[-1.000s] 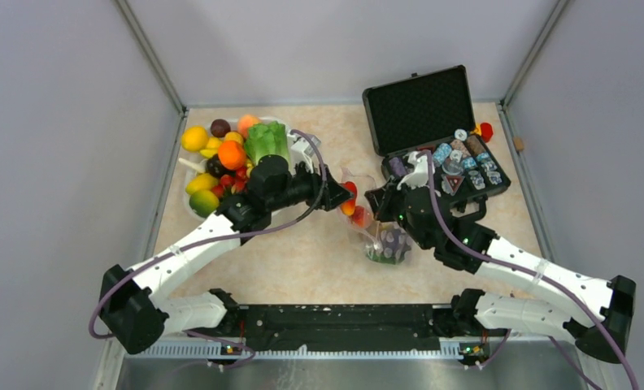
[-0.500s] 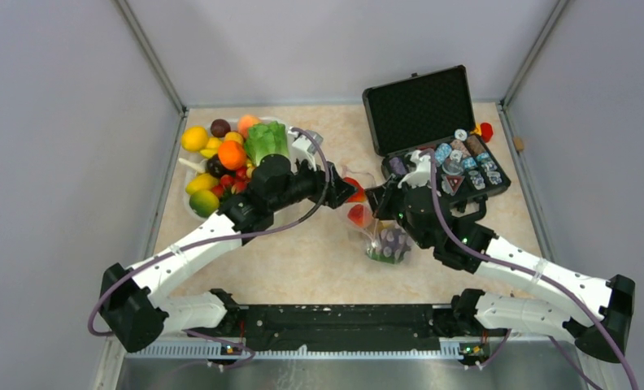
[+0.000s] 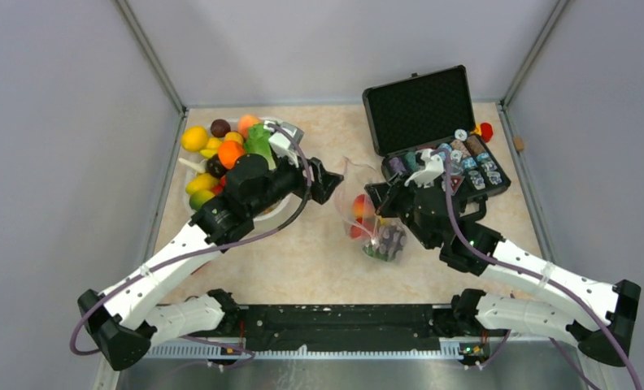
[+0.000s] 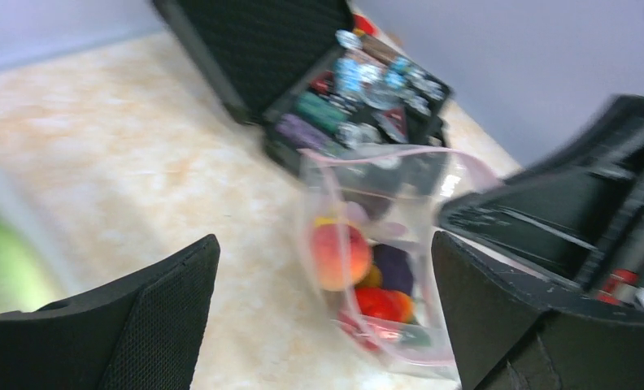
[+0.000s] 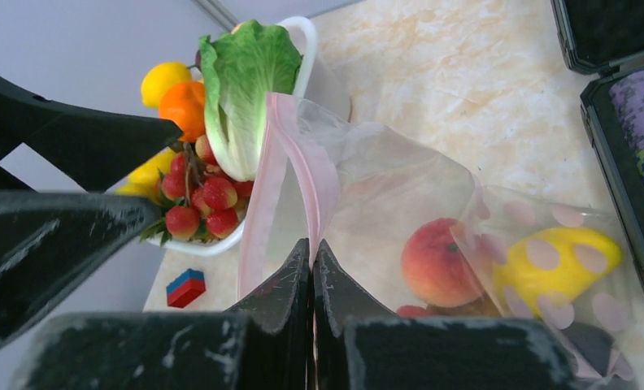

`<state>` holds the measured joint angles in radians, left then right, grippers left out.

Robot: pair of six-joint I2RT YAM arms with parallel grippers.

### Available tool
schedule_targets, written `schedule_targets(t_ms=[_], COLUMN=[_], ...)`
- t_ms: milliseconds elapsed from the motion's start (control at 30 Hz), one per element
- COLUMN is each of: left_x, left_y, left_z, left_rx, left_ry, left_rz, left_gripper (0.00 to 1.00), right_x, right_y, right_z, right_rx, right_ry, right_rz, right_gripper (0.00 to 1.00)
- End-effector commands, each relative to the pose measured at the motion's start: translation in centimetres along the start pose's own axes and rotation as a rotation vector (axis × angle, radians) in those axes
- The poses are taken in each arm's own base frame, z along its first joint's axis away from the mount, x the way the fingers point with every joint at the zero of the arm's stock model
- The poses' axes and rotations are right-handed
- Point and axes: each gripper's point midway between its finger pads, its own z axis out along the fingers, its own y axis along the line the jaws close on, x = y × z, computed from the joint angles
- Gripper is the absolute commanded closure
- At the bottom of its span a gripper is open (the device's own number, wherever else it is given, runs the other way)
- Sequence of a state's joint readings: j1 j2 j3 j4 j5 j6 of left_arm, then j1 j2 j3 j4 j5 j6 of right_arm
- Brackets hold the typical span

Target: Place the food in the zip-top bag and seal the zipper

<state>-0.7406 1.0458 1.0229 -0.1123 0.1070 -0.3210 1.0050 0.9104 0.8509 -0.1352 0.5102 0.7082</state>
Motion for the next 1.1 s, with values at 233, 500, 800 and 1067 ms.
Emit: schedule_targets(t_ms=[233,500,800,1067], left_x=[-6.8,-4.2,-2.5,0.1], left_y=[14.3,22.3,25.3,26.5], left_z=[-4.6,-2.8,-0.3,0.9], left_rx=[-0.647,-0.807,-0.851,-0.856], left_ry=[-0.026,0.149,0.230,0.300], left_rz=[0.101,0.047,0.002,-0.043], left_gripper=[0.01,0.01,0.01,0.02], right_x=[-3.2,-2.4,-2.2,-2.2], right_y=[0.9,1.0,1.0,0.9], right_z=[-0.7,-0.7,-0.8,-0.9], right_rx=[-0.033,-0.045,-0.052,-0.050], right_ry=[-0.100,-0.068,-0.060,-0.063], right_rz=[0.034,0.035,0.037,0.038], right_gripper=[1.00,1.00,1.00,1.00])
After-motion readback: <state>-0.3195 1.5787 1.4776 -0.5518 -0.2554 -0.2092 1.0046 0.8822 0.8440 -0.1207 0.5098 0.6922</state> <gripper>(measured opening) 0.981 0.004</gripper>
